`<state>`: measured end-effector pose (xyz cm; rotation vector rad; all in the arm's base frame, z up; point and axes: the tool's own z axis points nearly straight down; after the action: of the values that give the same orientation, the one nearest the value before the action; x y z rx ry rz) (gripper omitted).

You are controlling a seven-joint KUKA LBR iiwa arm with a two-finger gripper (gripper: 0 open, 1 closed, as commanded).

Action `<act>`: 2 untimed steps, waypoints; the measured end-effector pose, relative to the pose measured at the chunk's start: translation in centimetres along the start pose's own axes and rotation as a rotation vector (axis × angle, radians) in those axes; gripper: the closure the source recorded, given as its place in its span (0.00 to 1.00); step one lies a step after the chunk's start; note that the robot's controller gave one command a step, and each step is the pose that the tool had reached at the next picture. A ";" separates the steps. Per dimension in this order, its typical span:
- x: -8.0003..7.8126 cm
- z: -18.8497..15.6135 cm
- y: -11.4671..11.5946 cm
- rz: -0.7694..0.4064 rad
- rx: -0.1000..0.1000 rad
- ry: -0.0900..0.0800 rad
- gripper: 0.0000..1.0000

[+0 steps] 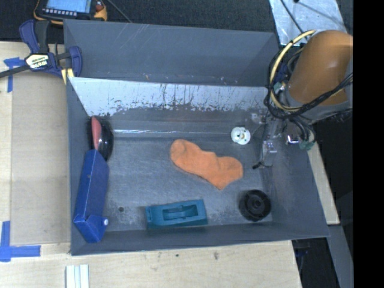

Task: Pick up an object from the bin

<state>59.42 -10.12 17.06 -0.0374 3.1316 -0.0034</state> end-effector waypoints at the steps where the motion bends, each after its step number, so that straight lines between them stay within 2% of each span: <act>1: 1.1 6.7 -0.6 0.094 -0.001 0.007 1.00; 2: 1.0 6.6 -0.6 0.094 -0.001 0.007 0.00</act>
Offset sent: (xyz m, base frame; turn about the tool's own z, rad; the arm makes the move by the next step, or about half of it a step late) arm 0.0000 0.0000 0.0000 0.0000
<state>58.46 -10.77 10.41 0.1097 3.1367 -0.0009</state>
